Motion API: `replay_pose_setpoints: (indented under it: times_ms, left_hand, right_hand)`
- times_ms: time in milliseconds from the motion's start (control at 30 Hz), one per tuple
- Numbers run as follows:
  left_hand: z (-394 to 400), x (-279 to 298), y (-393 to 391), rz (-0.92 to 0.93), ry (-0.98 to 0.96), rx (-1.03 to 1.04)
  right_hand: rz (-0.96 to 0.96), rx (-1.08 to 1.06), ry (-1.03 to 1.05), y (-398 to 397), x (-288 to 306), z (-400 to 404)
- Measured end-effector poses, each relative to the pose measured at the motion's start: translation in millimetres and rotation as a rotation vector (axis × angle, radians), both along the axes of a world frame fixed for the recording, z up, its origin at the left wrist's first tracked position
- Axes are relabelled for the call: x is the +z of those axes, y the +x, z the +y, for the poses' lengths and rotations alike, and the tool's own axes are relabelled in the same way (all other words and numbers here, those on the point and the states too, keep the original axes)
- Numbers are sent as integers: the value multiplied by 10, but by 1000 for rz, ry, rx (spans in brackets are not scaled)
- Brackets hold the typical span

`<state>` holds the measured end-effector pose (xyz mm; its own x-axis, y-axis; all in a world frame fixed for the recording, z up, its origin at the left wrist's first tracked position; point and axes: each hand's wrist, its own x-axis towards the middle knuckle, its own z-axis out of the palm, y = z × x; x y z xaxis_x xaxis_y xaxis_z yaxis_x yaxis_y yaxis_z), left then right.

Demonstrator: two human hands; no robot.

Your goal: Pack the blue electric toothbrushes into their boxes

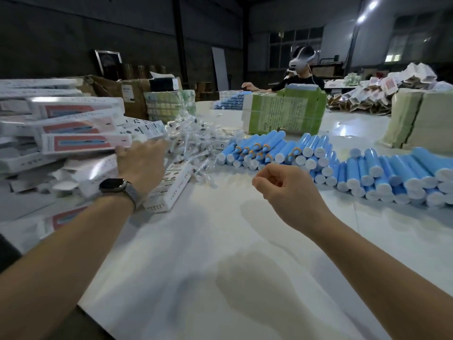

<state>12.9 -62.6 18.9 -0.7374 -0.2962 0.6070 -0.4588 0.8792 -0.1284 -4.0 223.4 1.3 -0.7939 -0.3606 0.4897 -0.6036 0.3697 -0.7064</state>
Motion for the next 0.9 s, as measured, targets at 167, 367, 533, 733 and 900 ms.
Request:
replay_pose_setpoints:
  times_ms: [167, 367, 533, 733, 900]
  left_hand:
    - [925, 319, 3, 243, 69, -445]
    - [1851, 357, 147, 513, 530, -1056]
    - [2141, 145, 184, 491, 1356, -1357]
    - [2378, -325, 184, 226, 1619, -1475]
    - [2371, -345, 206, 133, 1763, -1554]
  right_hand:
    - [43, -48, -118, -12, 97, 17]
    - [96, -81, -457, -18, 341, 168]
    - [16, 82, -529, 79, 359, 373]
    - [167, -41, -499, 163, 158, 503]
    - [164, -47, -563, 258, 99, 506]
